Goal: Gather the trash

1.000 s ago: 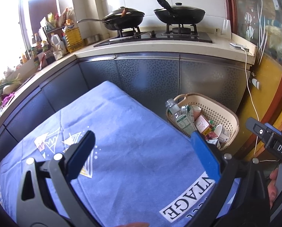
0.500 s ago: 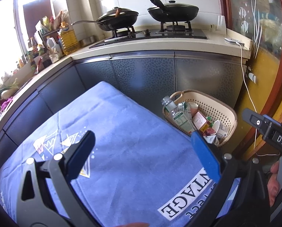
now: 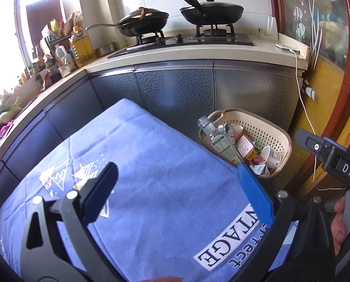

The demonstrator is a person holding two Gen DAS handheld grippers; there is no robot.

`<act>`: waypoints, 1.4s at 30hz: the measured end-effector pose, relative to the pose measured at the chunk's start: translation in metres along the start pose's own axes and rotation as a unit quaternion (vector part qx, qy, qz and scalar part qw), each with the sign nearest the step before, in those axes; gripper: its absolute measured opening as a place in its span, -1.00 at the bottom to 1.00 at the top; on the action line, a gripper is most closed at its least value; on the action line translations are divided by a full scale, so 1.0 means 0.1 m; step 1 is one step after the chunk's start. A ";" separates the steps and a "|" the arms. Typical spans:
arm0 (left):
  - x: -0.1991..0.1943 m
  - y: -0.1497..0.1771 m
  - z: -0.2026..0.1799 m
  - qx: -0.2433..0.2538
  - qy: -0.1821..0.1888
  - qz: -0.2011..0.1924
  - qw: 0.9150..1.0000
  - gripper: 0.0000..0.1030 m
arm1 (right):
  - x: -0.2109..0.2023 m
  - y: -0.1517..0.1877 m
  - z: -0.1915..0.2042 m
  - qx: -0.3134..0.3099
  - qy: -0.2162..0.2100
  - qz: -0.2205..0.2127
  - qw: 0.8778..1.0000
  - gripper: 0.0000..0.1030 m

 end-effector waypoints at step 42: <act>-0.06 0.07 0.07 -0.008 -0.004 0.000 1.000 0.89 | 0.01 -0.02 0.17 -0.017 -0.008 0.009 1.000 0.77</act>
Point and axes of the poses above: each gripper's, at about its wrist camera, not at the fingertips, and x roughly the way its jaws point, z to its left, y to its underside, the point moved 1 cm from there along x, roughly the way its jaws point, and after that the axes turned 14 degrees about -y, right-handed, at the moved point
